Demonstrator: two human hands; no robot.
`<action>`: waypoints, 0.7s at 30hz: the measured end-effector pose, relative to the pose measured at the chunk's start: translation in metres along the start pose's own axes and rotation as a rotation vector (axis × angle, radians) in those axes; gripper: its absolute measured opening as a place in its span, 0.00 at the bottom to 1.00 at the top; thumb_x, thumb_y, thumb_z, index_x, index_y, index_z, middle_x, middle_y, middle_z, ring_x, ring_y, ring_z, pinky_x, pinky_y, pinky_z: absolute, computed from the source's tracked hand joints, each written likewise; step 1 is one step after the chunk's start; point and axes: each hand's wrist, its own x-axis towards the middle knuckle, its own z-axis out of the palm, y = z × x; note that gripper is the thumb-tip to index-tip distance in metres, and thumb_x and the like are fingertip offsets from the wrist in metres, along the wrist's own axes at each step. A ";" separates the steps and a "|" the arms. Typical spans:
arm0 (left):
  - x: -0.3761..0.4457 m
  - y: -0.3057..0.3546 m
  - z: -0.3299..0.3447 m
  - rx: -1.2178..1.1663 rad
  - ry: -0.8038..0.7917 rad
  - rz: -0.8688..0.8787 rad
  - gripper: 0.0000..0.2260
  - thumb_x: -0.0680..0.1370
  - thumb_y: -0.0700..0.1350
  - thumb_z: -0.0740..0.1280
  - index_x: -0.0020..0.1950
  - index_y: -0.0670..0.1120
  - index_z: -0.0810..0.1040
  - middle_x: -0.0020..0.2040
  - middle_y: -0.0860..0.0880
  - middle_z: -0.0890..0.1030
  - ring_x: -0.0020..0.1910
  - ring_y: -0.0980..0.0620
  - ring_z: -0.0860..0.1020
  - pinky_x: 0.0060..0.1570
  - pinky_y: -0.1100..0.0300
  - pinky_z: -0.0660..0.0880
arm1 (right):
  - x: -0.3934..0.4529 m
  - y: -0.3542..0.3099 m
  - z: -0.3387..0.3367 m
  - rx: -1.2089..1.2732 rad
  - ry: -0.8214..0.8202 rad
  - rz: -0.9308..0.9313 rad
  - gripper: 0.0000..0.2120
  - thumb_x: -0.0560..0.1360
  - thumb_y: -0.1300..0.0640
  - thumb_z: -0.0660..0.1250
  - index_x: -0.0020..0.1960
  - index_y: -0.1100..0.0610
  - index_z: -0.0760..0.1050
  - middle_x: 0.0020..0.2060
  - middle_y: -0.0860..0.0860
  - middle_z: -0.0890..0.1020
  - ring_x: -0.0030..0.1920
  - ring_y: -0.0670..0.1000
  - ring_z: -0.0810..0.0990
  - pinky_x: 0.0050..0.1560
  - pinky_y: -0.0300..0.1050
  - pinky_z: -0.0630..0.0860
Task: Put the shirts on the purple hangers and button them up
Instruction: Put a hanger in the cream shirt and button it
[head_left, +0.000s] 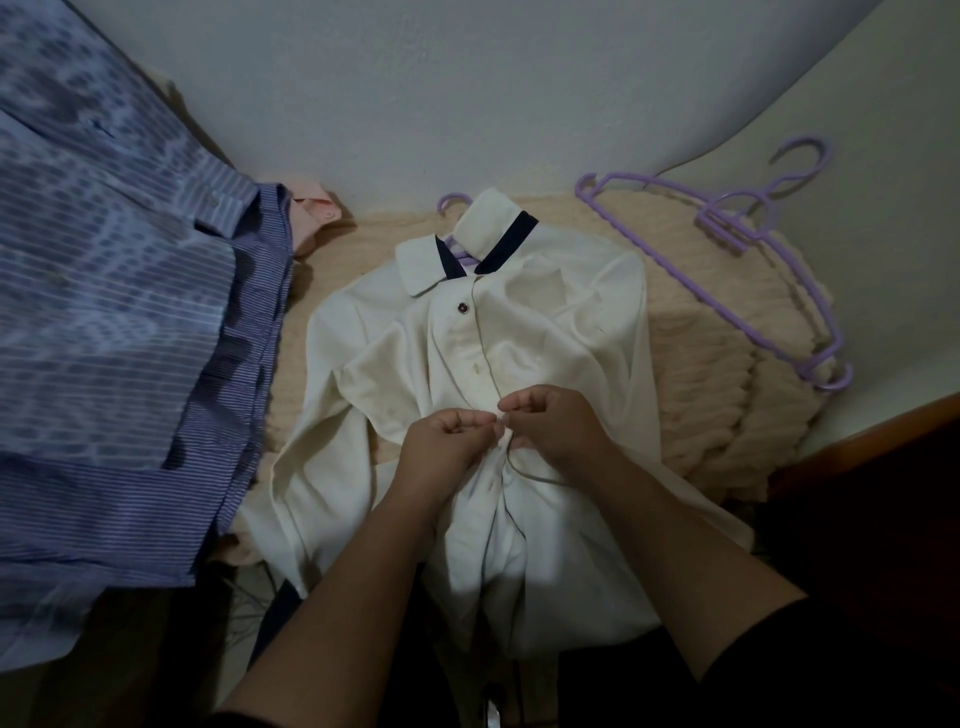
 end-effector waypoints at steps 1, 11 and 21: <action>0.000 0.000 0.000 0.006 0.001 -0.005 0.02 0.71 0.37 0.74 0.43 0.41 0.84 0.39 0.40 0.84 0.40 0.47 0.81 0.47 0.55 0.79 | 0.000 0.000 -0.001 0.013 -0.010 0.003 0.05 0.72 0.71 0.67 0.46 0.64 0.78 0.32 0.53 0.77 0.24 0.38 0.76 0.28 0.30 0.73; 0.003 0.014 -0.005 -0.218 -0.085 -0.185 0.04 0.73 0.33 0.71 0.44 0.41 0.80 0.35 0.46 0.83 0.31 0.56 0.81 0.34 0.66 0.78 | 0.006 -0.004 -0.004 0.008 -0.062 0.005 0.09 0.72 0.72 0.67 0.39 0.59 0.75 0.31 0.54 0.74 0.29 0.46 0.75 0.28 0.36 0.76; 0.007 0.012 -0.001 -0.199 -0.031 -0.160 0.06 0.72 0.36 0.73 0.47 0.42 0.80 0.37 0.46 0.83 0.34 0.54 0.80 0.37 0.65 0.79 | -0.020 -0.012 -0.036 -0.252 -0.255 0.243 0.06 0.73 0.64 0.69 0.48 0.57 0.76 0.35 0.54 0.79 0.29 0.48 0.77 0.26 0.38 0.71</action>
